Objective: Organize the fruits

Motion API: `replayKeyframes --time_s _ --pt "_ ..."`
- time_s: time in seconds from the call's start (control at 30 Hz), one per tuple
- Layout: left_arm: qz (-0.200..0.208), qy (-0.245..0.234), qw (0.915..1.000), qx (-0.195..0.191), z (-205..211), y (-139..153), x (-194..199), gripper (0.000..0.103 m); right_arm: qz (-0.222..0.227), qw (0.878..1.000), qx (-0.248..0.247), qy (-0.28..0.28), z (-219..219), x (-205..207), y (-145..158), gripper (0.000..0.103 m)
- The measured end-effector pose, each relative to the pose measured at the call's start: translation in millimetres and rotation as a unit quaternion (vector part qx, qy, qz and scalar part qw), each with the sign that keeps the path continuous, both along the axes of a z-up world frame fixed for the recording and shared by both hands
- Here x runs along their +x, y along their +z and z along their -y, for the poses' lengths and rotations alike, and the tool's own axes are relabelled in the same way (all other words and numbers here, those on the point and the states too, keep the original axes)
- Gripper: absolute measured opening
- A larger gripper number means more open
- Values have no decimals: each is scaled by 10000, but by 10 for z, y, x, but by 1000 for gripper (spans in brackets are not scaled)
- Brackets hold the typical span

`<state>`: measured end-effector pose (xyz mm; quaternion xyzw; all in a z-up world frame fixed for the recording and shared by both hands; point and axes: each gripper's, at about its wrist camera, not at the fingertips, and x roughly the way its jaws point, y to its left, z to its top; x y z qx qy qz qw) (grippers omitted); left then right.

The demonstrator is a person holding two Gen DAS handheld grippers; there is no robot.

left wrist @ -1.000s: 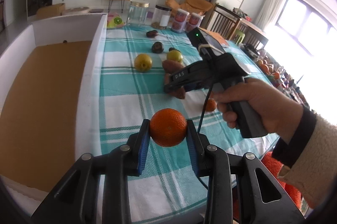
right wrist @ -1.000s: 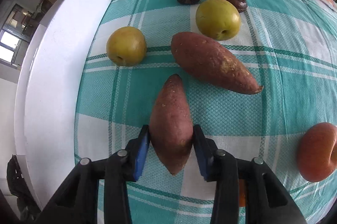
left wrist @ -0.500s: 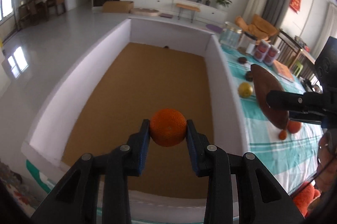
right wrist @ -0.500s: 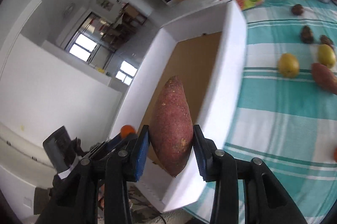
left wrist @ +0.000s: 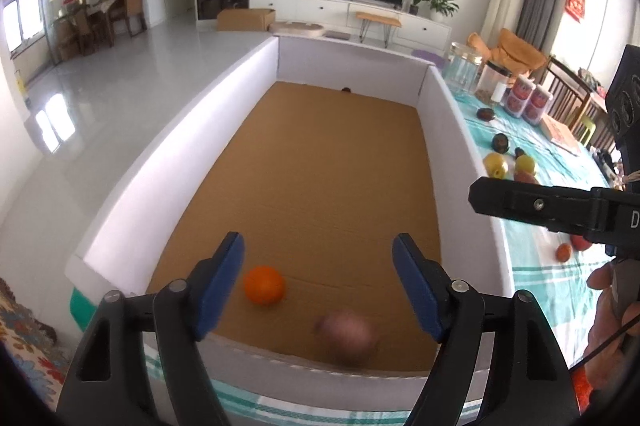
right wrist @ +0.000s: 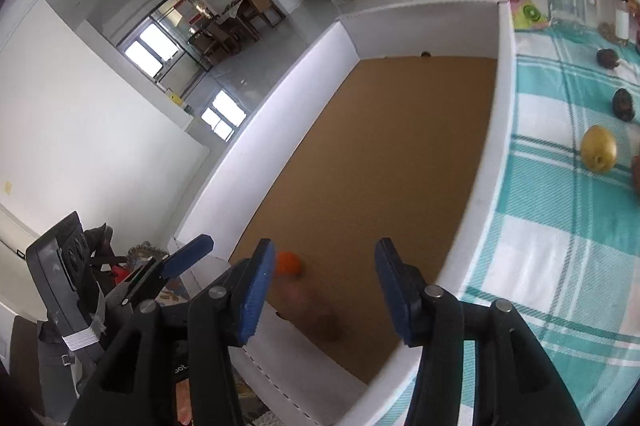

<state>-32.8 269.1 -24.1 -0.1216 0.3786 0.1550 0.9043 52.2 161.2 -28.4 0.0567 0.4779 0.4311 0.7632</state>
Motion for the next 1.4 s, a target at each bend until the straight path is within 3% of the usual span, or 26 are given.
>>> replayKeyframes --time_s 0.13,0.23,0.33,0.4,0.53,0.6,0.67,0.83,1.03,1.4 --pt "395 -428 9983 -25 315 169 51 81 552 9959 -14 -714 674 1 84 80" --pt "584 -757 9953 148 597 240 161 81 932 9852 -323 -1404 1349 -63 23 80" --pt "656 -1027 9915 460 876 230 304 81 1152 9659 -820 -2168 2005 -62 -181 81" --pt "589 -1139 9898 626 1030 169 422 81 1187 9440 -1323 -2781 2469 -38 -353 81" --pt "303 -1218 9892 758 1213 32 581 81 890 8833 -2219 -4033 3460 73 -669 81" --pt "227 -1219 9872 1007 1288 -7 584 81 639 8536 -2430 -4563 3919 198 -755 81" --pt "190 -1267 9854 1117 1329 -39 557 81 205 8386 -2464 -4854 4294 369 -877 82" --pt "63 -1212 9871 1046 1305 -90 589 81 0 8317 -2710 -4846 4712 866 -1131 82" --pt "-12 -986 9912 886 1231 -105 616 81 248 8237 -2705 -4978 4877 1274 -1228 103" --pt "92 -776 9939 772 1188 -108 591 81 229 8211 -2676 -5037 4905 1348 -1248 103"
